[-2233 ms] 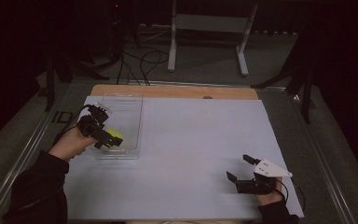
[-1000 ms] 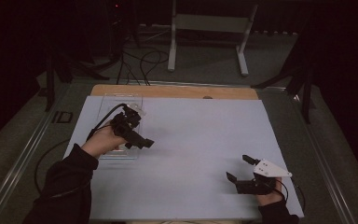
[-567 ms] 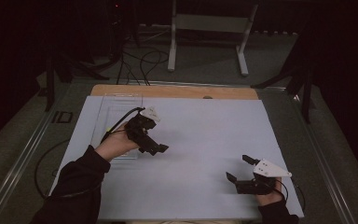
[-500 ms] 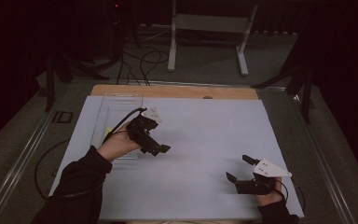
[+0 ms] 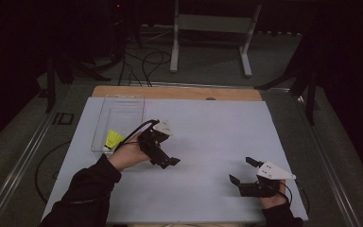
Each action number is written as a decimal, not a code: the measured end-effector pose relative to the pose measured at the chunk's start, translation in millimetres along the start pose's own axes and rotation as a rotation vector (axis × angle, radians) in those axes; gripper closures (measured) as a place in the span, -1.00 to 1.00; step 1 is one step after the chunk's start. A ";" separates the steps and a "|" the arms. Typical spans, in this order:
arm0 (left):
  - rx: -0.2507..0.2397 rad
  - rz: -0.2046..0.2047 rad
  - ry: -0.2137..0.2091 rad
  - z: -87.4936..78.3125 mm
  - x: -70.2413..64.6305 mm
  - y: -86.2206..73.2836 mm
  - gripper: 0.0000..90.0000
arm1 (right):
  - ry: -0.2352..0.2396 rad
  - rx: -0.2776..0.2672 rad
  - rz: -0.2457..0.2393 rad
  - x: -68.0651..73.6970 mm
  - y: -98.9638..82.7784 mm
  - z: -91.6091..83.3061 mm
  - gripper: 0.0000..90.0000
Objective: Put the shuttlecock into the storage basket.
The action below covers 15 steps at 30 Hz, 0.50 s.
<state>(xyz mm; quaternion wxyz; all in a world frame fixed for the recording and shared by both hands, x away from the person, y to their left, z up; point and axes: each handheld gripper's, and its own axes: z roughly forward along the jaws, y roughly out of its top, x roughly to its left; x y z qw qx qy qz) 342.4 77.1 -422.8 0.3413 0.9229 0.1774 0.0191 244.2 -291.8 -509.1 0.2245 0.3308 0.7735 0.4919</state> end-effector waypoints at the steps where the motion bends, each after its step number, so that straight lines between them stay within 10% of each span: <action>1: 0.007 -0.004 0.008 2.1 -1.5 -1.5 -1.00 | 0.000 0.001 0.000 0.1 0.0 0.0 -0.82; 15: -0.023 -0.017 -0.022 24.8 -17.5 -29.6 -1.00 | 0.001 -0.002 -0.002 0.1 0.3 -0.2 -0.82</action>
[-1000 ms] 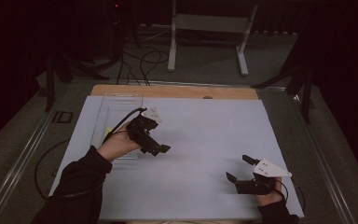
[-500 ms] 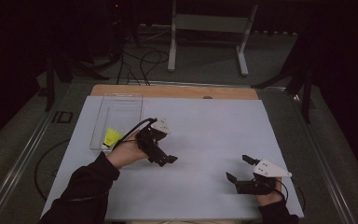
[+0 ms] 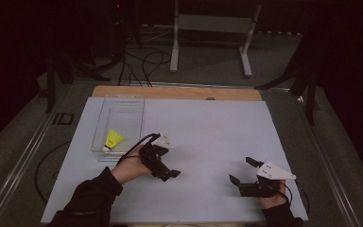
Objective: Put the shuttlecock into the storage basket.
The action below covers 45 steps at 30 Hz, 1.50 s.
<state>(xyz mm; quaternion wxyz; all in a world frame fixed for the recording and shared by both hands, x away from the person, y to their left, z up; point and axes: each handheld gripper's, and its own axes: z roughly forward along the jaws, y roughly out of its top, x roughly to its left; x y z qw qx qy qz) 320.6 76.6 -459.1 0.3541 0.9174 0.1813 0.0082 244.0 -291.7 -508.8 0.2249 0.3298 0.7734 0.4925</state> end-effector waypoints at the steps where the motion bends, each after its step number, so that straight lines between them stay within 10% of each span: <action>1: -0.001 -0.003 0.003 0.8 -0.5 -1.8 -1.00 | 0.000 0.000 0.000 0.1 0.1 -0.1 -0.82; 24: -0.097 -0.036 -0.057 -2.9 -11.7 -58.5 -1.00 | 0.006 0.006 -0.003 1.4 0.3 1.0 -0.82; 45: -0.146 -0.074 -0.029 -19.7 -25.6 -103.7 -1.00 | 0.008 0.012 -0.004 2.4 0.1 1.9 -0.82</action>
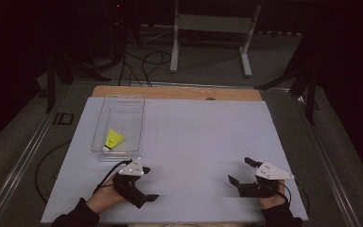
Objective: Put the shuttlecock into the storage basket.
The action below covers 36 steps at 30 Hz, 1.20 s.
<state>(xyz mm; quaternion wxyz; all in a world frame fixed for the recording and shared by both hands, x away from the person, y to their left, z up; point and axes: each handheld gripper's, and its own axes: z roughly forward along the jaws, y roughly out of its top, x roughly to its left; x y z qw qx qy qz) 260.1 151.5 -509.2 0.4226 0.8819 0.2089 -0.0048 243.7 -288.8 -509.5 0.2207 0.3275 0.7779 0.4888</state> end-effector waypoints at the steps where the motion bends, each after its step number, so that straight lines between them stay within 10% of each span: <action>1: -0.006 0.001 0.002 -1.5 0.1 -1.8 -1.00 | 0.000 0.000 -0.001 -0.2 0.0 -0.1 -0.82; 36: -0.122 -0.080 0.209 -14.7 -2.5 -29.2 -1.00 | 0.004 0.006 0.002 -0.9 -1.7 0.3 -0.82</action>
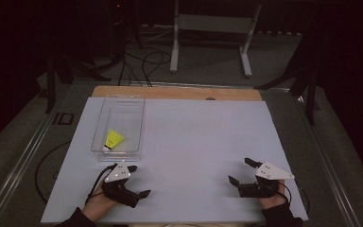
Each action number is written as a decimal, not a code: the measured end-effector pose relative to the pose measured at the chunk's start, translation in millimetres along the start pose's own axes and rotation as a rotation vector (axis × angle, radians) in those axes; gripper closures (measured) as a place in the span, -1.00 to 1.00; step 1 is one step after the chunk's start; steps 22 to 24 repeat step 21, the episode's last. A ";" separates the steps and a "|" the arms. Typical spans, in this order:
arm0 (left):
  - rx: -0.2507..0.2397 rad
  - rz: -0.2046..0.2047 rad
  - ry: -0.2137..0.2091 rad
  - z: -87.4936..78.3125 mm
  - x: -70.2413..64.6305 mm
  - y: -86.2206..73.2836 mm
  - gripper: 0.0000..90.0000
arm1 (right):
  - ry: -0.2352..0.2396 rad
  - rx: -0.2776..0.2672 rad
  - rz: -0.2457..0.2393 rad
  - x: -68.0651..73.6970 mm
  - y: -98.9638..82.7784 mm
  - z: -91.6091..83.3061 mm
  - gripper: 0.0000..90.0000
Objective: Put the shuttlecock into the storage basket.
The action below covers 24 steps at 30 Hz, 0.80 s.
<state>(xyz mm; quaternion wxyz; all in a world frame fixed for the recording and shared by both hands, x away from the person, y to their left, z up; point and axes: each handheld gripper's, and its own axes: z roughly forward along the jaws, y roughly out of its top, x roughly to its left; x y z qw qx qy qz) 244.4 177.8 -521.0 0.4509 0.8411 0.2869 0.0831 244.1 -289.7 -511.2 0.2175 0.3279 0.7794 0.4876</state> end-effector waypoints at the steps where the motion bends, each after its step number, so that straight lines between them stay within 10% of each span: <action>1: -0.005 -0.005 0.005 0.0 0.4 -0.4 -1.00 | 0.002 0.002 0.000 0.0 -0.2 0.2 -0.81; 24: -0.033 -0.009 0.035 0.0 -0.7 -0.8 -1.00 | 0.003 0.013 0.000 0.0 -1.3 2.4 -0.82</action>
